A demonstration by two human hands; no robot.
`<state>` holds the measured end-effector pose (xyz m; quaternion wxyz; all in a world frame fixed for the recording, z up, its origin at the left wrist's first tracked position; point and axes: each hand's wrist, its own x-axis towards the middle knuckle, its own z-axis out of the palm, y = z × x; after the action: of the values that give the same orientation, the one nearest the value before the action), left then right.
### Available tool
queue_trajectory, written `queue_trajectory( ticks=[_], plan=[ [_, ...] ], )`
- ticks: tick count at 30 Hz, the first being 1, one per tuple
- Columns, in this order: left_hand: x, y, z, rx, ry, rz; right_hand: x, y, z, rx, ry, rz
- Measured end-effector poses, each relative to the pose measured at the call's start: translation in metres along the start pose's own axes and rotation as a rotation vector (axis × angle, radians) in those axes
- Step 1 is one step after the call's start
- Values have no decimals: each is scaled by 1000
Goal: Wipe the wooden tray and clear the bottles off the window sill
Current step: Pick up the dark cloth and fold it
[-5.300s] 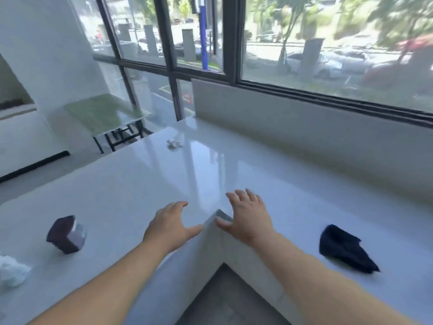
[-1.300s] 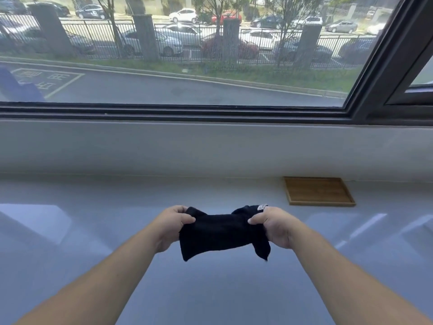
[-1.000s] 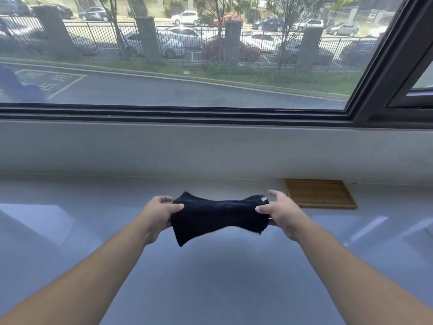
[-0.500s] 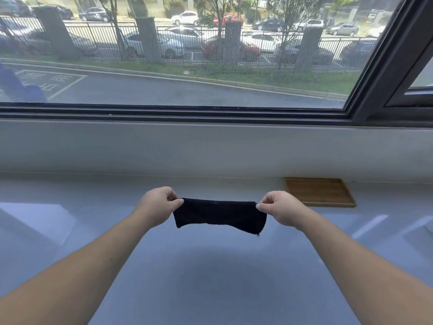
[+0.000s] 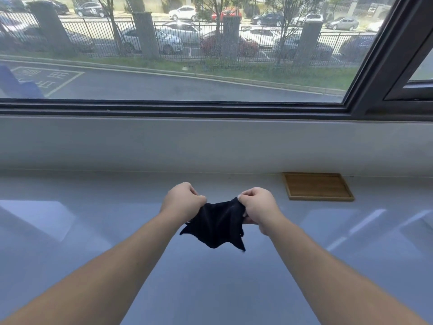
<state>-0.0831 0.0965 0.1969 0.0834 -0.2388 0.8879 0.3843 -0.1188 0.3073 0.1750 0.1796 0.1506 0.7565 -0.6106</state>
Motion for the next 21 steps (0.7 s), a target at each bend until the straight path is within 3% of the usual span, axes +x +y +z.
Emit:
queue_trajectory(
  ticks=[6,9,11,13,18,21],
  plan=[
    [-8,18,27,-431,-189,-88,-13,-5,28,89,-206,-60],
    [-10,20,24,-576,-302,-57,-16,-5,23,255,-323,-46],
    [-11,17,18,-656,-407,-44,-15,-2,18,234,-328,-72],
    [-10,10,16,-678,-463,-15,-13,0,15,178,-293,-103],
    [-1,-26,15,-557,-271,-46,-9,-5,8,297,-353,-14],
    [3,-41,20,-556,-404,-115,-2,-9,1,428,-483,58]
  ],
)
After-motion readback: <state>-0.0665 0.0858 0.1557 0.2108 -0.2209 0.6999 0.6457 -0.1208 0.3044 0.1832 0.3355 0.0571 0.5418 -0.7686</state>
